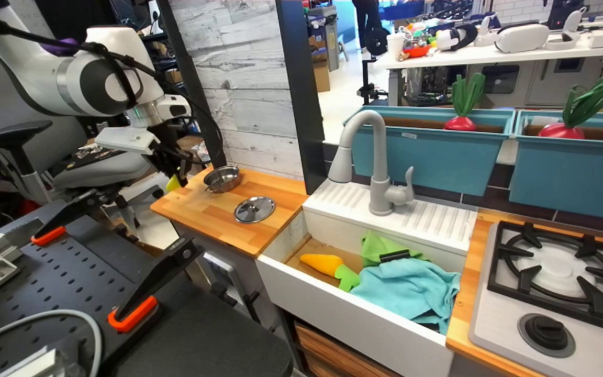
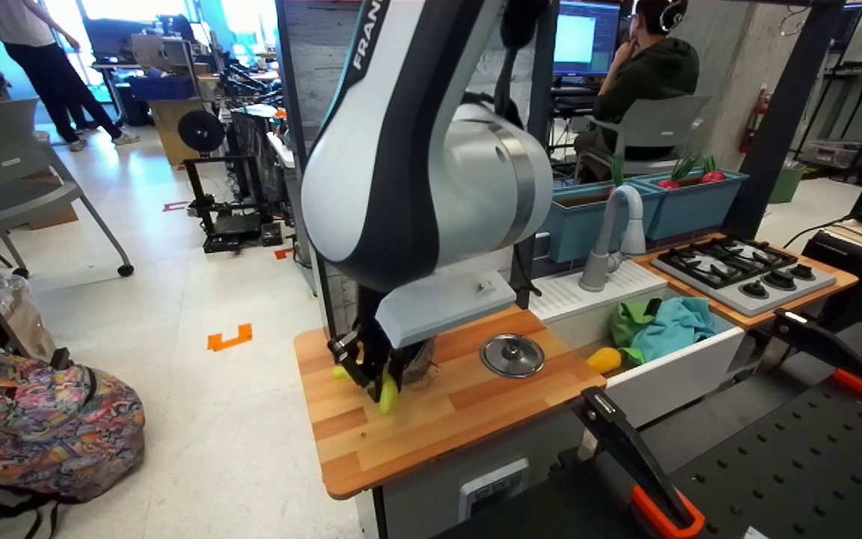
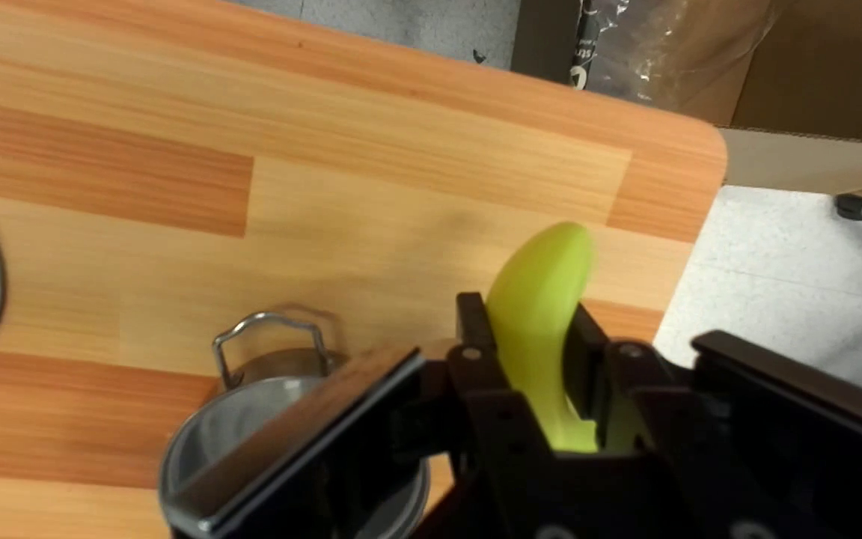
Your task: Put the banana into the pot
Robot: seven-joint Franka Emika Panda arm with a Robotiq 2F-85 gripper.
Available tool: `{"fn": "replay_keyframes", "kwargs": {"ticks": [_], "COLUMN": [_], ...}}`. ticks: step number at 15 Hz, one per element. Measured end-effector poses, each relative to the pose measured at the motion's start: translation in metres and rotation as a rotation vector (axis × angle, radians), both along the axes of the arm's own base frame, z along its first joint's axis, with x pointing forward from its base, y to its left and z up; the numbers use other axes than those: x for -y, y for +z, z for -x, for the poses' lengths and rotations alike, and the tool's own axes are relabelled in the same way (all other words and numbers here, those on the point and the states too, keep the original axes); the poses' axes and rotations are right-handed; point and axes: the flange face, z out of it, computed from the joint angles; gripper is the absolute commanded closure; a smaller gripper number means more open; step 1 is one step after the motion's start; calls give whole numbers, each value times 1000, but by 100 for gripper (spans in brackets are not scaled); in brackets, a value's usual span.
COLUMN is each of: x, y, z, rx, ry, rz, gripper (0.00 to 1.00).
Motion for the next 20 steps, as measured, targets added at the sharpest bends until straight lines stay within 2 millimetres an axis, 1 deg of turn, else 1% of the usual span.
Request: {"fn": "replay_keyframes", "kwargs": {"ticks": [3, 6, 8, 15, 20], "x": [20, 36, 43, 58, 63], "y": [15, 19, 20, 18, 1], "z": [-16, -27, -32, -59, -77], "rx": [25, 38, 46, 74, 41], "ry": [-21, -32, -33, -10, 40], "rz": [-6, -4, 1, 6, 1], "gripper": [94, 94, 94, 94, 94]}}
